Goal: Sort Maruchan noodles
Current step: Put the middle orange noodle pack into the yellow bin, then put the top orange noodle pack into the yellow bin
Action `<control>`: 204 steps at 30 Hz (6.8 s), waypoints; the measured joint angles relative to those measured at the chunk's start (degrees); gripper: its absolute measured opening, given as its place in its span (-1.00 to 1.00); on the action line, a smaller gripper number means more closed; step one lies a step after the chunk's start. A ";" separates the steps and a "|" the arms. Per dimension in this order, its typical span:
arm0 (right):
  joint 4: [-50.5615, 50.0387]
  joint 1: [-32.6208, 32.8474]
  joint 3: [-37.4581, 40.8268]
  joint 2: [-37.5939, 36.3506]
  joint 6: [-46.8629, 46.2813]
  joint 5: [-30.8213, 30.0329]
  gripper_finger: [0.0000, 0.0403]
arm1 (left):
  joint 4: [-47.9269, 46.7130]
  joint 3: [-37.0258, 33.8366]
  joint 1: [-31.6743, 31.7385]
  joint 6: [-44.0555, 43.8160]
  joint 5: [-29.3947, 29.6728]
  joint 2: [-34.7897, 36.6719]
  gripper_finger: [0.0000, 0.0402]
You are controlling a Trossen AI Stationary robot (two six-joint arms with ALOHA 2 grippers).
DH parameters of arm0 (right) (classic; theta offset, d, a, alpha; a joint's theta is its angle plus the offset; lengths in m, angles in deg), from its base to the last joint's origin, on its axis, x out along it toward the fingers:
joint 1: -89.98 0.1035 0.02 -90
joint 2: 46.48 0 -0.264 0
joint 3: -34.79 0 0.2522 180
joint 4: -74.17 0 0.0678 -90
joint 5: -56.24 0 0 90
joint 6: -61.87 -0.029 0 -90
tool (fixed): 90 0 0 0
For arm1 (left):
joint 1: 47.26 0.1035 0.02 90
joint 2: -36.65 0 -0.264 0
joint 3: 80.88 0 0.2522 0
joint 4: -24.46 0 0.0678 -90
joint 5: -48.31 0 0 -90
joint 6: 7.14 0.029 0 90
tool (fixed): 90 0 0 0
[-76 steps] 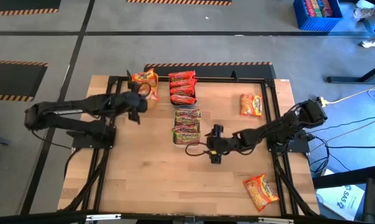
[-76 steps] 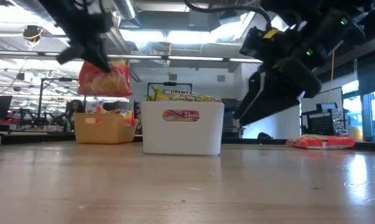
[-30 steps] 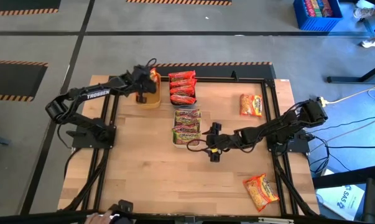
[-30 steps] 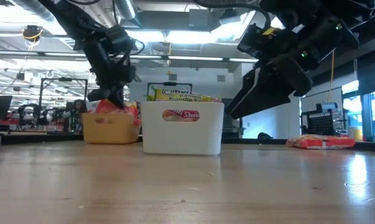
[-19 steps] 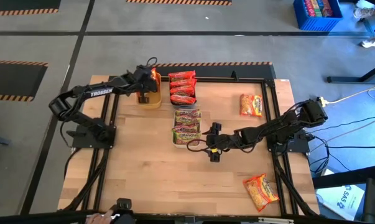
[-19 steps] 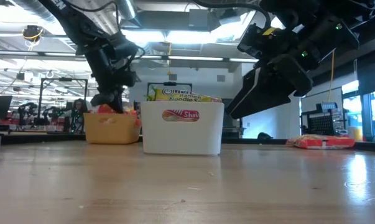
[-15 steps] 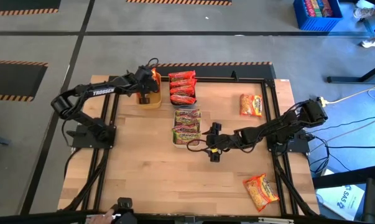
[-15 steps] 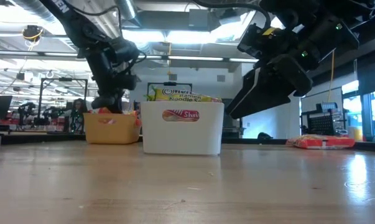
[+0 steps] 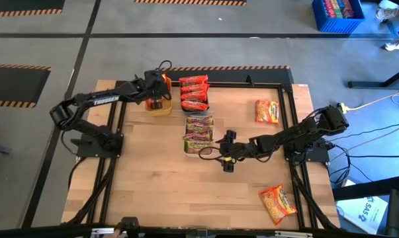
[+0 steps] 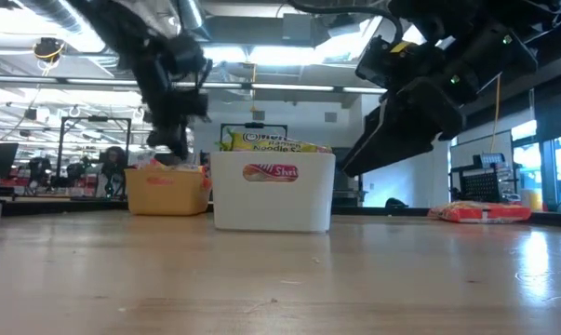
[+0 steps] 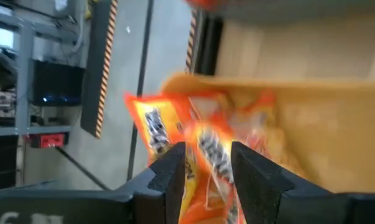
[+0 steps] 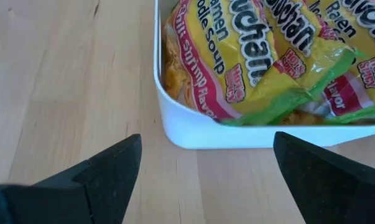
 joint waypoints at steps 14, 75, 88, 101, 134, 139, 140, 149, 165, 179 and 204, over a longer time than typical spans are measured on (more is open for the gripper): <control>-26.12 -6.90 -0.04 -21.29 -16.66 -11.62 0.74 | -4.86 1.98 -12.61 -23.90 -19.13 11.99 -0.39; -42.77 -3.96 -0.38 -7.14 -40.54 14.49 -0.84 | 20.64 -17.13 -54.25 -45.51 -9.02 10.88 -0.40; -20.97 7.89 -1.49 1.87 -45.18 14.87 -0.84 | 21.21 -18.70 -62.39 -52.99 -7.40 4.97 -0.40; -16.55 11.28 -21.72 19.51 -30.34 14.95 -0.84 | 32.31 -18.70 -67.56 -54.62 -6.50 -6.01 -0.40; -17.32 17.65 -20.51 18.63 -25.25 -10.45 -0.84 | 40.08 -18.68 -68.16 -58.12 -6.94 -7.39 -0.40; -5.00 14.84 -20.50 23.01 -16.72 -9.65 -0.84 | 39.36 -18.68 -68.16 -59.77 -6.25 -7.39 -0.40; -2.32 14.31 -20.50 24.09 -15.58 -9.24 -0.84 | 39.20 -18.68 -68.16 -60.15 -6.14 -7.39 -0.40; 6.62 13.11 -21.16 28.20 -10.62 -12.21 -0.84 | 38.10 -18.56 -68.05 -61.46 -6.07 -7.30 -0.40; 6.20 13.13 -21.24 26.78 -10.21 -12.34 -0.84 | 34.97 -17.07 -55.24 -80.16 -27.75 -8.46 0.13; 6.55 13.11 -21.24 26.78 -10.16 -12.74 -0.84 | 44.72 -16.99 -53.93 -83.31 -36.73 -18.60 0.16; -2.51 14.72 -25.88 25.13 -5.94 -18.14 -0.84 | 52.17 -17.10 -55.00 -76.78 -40.14 -21.64 -0.99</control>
